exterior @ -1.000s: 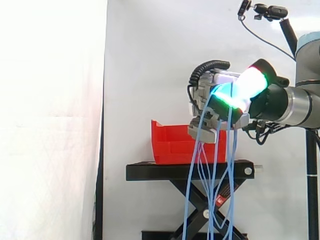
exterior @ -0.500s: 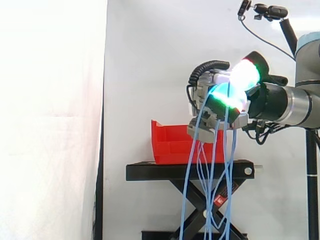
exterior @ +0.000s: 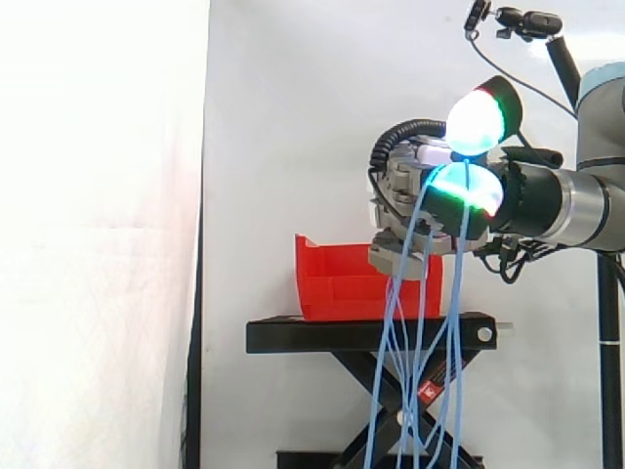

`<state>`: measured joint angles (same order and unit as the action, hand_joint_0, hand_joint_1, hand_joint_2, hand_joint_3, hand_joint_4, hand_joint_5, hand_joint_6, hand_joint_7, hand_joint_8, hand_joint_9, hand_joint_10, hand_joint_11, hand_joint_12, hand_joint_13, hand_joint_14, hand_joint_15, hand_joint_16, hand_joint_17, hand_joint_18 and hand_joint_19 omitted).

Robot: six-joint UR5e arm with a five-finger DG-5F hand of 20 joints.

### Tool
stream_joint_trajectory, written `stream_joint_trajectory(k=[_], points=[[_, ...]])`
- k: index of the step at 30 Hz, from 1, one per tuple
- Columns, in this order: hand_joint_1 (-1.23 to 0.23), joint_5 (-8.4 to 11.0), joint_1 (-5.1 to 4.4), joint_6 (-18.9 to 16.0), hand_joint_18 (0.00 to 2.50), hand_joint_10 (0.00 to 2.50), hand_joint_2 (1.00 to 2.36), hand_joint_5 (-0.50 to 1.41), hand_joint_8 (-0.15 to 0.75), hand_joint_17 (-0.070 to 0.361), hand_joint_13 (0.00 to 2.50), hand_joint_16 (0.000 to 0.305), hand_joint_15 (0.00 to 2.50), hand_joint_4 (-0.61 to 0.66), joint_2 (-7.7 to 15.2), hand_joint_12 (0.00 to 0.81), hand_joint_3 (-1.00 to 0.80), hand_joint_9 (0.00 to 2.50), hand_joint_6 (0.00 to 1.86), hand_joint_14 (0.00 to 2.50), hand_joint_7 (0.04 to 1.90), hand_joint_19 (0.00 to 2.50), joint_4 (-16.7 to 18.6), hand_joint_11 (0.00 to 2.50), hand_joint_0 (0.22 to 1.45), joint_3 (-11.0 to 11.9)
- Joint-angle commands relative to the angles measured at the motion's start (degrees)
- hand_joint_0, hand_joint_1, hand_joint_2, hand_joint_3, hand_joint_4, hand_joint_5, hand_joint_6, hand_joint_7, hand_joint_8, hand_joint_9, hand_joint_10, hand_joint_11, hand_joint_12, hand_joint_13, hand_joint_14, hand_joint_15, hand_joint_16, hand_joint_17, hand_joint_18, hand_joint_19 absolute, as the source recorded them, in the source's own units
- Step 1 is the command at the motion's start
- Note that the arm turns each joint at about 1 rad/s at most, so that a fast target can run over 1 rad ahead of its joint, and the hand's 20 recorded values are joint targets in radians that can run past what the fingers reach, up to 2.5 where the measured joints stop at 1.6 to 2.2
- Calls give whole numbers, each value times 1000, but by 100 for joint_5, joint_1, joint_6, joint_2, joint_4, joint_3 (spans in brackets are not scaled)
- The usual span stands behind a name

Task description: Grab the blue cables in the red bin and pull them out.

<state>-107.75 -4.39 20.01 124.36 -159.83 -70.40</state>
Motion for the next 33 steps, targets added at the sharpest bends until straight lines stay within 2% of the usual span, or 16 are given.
stream_joint_trajectory(k=[1,5,12,15,23,33], points=[[-724,0,0,-2,923,42,1000,1000,228,128,1576,57,1455,293,1,491,-1000,1231,488,12,506,1035,-5,1563,613,0],[-775,0,0,-2,915,4,1000,980,208,122,1569,54,1458,284,1,470,-1000,1234,647,14,457,1036,-5,1595,647,0],[-844,0,0,-2,851,3,1000,944,160,103,1533,46,1493,255,1,415,-1000,1205,723,17,439,1082,4,1659,769,8],[-859,0,0,-2,843,1,1000,929,154,101,1527,45,1500,258,1,416,-1000,1197,731,17,427,1083,4,1676,801,0],[-887,0,0,7,829,2,1000,917,152,98,1513,44,1507,244,1,406,-1000,1174,611,17,481,1090,4,1714,855,0],[-862,0,0,-2,815,1,1000,921,148,98,1499,43,1508,230,1,403,-996,1168,424,16,569,1102,22,1748,859,0]])
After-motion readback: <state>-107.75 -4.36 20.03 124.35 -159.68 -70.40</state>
